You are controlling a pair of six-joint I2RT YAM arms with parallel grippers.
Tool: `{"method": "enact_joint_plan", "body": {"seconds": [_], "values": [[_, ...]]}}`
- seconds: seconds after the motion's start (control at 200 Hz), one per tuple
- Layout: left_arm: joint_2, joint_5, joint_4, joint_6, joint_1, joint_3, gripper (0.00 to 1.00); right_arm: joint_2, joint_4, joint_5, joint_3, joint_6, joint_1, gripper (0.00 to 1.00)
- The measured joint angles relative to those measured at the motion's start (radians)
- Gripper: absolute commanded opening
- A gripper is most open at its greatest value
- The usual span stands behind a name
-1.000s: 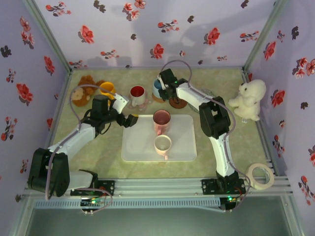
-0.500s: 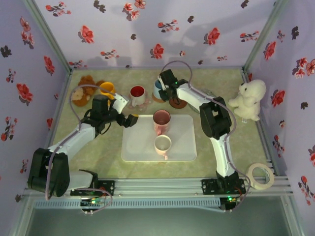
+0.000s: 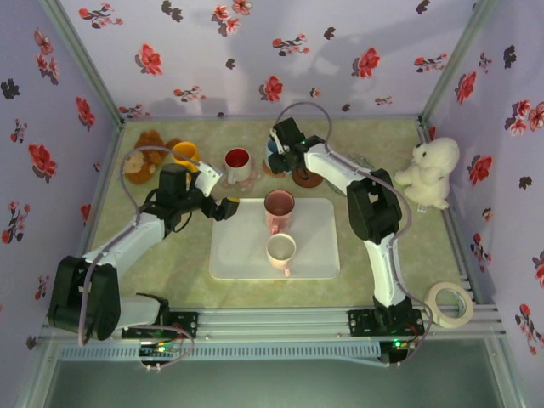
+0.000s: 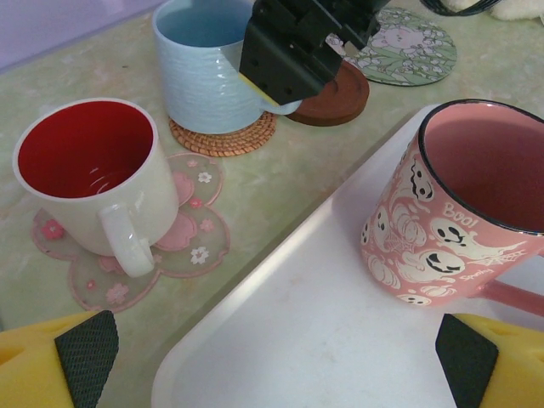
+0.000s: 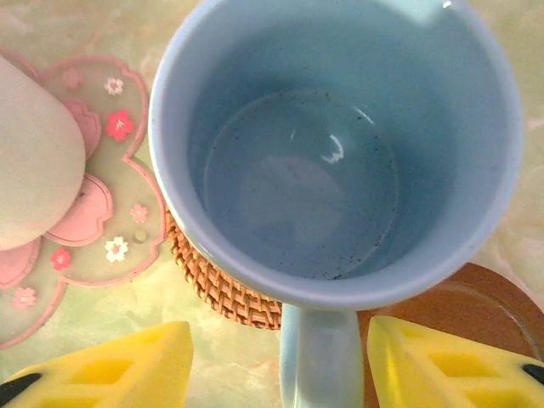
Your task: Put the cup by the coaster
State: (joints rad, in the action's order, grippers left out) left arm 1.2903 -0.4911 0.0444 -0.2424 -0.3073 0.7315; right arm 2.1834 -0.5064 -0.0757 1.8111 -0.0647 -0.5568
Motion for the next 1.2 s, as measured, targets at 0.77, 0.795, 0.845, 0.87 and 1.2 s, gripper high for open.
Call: {"method": "enact_joint_plan", "body": {"seconds": [0.77, 0.795, 0.845, 0.87, 1.2], "values": [[-0.149, -0.013, -0.103, 0.008, 0.0, 0.065, 1.0, -0.389, -0.04, 0.0, -0.166, -0.078, 0.0, 0.99], [-0.159, -0.015, -0.111, 0.008, 0.0, 0.065, 1.0, -0.415, -0.042, 0.0, -0.182, -0.078, 0.0, 0.99], [-0.177, -0.019, -0.128, 0.008, 0.0, 0.065, 0.99, -0.465, -0.044, 0.001, -0.216, -0.079, 0.0, 0.99], [-0.187, -0.024, -0.137, 0.008, 0.0, 0.065, 0.99, -0.491, -0.045, 0.001, -0.233, -0.079, 0.0, 0.99], [-0.341, -0.053, -0.244, 0.026, 0.0, 0.047, 0.99, -0.783, -0.182, 0.055, -0.438, -0.077, -0.008, 0.99]]}}
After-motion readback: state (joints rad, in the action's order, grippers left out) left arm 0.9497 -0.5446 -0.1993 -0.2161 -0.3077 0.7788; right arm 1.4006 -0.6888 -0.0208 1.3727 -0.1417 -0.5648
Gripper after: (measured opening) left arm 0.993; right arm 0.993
